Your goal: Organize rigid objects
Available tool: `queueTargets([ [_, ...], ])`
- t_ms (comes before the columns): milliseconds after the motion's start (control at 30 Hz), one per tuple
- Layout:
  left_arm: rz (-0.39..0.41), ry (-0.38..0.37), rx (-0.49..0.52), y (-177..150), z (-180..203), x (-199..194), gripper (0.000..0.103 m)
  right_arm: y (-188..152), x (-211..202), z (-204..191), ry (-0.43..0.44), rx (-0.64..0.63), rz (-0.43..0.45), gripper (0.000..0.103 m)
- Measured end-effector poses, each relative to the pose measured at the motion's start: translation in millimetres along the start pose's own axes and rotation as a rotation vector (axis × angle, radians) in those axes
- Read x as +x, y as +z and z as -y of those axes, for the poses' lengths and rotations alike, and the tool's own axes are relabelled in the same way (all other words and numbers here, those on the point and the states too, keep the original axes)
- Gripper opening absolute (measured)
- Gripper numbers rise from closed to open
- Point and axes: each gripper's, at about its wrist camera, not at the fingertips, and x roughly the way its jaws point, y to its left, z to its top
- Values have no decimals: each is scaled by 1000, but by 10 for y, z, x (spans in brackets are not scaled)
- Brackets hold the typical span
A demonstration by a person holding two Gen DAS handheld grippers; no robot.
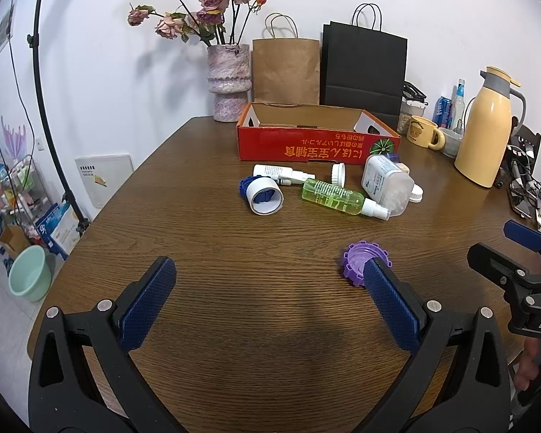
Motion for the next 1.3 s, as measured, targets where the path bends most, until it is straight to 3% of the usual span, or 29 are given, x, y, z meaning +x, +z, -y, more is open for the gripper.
queueTargets([
  [1300, 6, -9, -5, -2, -13, -58, 103, 0, -26, 0, 1, -1, 3, 103],
])
